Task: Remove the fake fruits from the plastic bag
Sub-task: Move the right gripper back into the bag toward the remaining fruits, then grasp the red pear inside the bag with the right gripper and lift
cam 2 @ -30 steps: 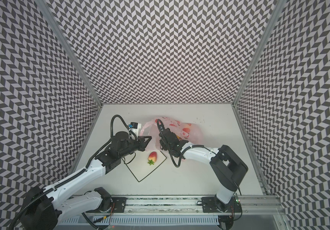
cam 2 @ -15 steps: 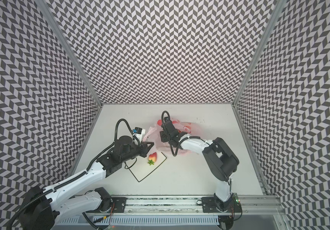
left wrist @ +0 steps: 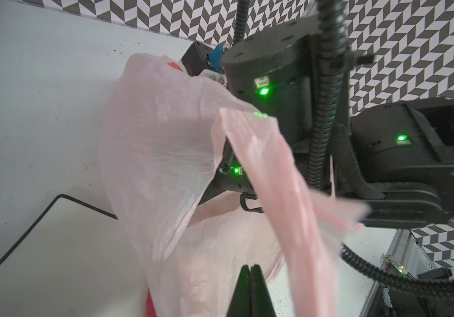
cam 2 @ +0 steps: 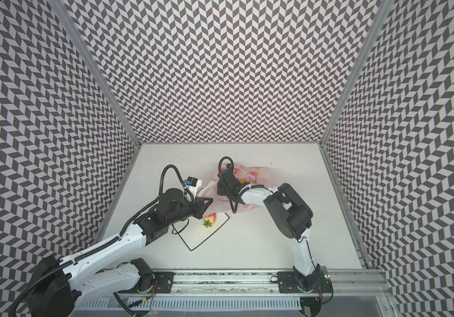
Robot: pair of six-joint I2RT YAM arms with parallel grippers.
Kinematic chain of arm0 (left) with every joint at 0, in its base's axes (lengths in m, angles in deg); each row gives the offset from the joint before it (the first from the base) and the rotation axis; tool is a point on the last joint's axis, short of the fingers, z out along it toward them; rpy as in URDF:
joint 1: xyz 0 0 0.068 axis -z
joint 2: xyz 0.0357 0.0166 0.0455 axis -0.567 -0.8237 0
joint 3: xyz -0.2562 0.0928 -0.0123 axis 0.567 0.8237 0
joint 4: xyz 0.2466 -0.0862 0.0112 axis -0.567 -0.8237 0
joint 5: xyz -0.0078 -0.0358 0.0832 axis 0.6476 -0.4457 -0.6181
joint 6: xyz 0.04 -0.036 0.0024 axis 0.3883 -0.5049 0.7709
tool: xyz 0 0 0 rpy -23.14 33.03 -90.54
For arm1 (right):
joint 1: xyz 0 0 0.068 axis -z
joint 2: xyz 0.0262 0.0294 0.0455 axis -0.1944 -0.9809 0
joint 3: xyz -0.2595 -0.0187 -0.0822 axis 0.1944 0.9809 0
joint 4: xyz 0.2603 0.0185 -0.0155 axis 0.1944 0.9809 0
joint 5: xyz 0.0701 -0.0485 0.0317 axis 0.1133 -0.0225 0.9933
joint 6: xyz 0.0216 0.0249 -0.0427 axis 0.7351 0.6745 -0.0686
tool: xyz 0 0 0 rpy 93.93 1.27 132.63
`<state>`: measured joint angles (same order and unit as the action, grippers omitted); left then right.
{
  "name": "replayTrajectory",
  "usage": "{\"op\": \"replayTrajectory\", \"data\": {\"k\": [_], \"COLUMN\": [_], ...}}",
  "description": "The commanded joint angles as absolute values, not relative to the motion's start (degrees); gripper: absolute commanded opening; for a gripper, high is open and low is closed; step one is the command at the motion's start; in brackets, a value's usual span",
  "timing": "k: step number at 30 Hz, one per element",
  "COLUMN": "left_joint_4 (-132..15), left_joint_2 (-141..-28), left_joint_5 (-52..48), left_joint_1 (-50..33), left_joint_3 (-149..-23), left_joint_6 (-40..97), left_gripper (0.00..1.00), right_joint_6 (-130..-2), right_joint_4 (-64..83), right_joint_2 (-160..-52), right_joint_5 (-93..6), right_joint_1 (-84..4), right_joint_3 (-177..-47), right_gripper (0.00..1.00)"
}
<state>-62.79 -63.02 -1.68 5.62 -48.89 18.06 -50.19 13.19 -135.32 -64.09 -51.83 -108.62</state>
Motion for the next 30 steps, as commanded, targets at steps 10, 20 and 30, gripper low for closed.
{"op": "replayTrajectory", "data": {"k": [10, 20, 30], "left_joint_4": [-63.91, -62.76, -63.48], "left_joint_2": [-60.37, -59.69, -59.76], "left_joint_5": [-7.62, -8.49, -8.13], "left_joint_1": [5.98, 6.02, 5.98], "left_joint_3": [-48.22, -46.38, -46.90], "left_joint_6": [15.18, 13.16, 13.60], "left_gripper": [0.00, 0.00, 0.00], "right_joint_6": [-51.36, -46.69, -43.33], "right_joint_4": [12.81, 9.77, 8.47], "right_joint_2": [-132.62, -123.01, -130.08], "right_joint_5": [-64.00, -60.75, -57.48], "right_joint_1": [-51.38, -49.70, -49.27], "right_joint_3": [-108.56, -101.51, -105.49], "right_gripper": [0.68, 0.72, 0.57]}}
